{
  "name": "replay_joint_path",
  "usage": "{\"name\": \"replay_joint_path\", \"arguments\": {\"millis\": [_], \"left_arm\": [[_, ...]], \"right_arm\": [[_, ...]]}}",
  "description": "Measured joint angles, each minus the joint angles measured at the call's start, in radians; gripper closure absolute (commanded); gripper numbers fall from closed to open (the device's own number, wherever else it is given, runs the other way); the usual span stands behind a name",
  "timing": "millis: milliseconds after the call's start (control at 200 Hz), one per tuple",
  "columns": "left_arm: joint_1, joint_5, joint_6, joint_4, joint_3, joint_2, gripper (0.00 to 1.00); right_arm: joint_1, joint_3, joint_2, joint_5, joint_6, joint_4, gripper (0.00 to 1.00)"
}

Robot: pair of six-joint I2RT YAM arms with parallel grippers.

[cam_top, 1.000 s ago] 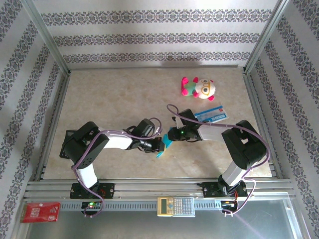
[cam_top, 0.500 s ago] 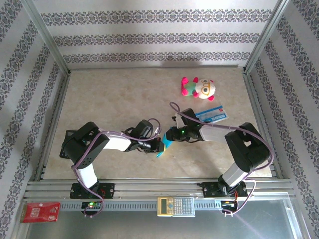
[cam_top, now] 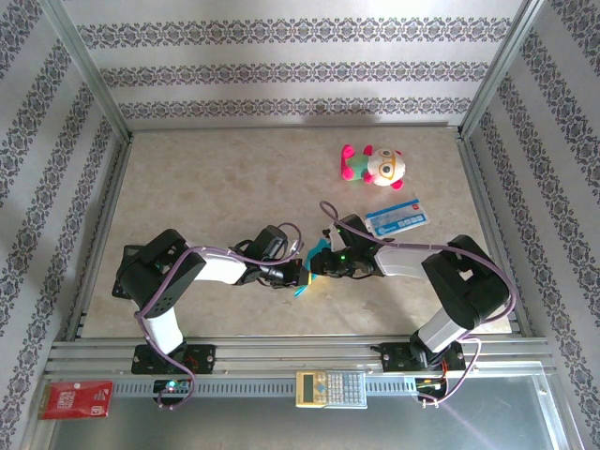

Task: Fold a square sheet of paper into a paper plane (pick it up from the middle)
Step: Fold the wing for the fifth time at the center of the table.

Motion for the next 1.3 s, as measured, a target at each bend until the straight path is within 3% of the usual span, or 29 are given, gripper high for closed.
{"name": "replay_joint_path", "arguments": {"millis": [360, 809, 1074, 1189, 1299], "left_arm": [[0.0, 0.004, 0.001, 0.003, 0.0, 0.003, 1.0], [0.001, 0.007, 0.003, 0.003, 0.0, 0.004, 1.0], [0.001, 0.006, 0.003, 0.002, 0.001, 0.004, 1.0], [0.001, 0.006, 0.003, -0.004, 0.005, 0.004, 1.0], [0.001, 0.006, 0.003, -0.008, 0.007, 0.004, 1.0]], "right_arm": [[-0.075, 0.016, 0.055, -0.063, -0.004, -0.01, 0.83], [-0.257, 0.107, 0.119, -0.085, -0.025, -0.112, 0.86], [-0.38, 0.165, 0.134, -0.037, -0.055, -0.15, 0.86], [-0.384, 0.162, 0.086, -0.004, -0.058, -0.159, 0.84], [-0.314, 0.129, -0.036, 0.01, -0.051, -0.147, 0.83]]}}
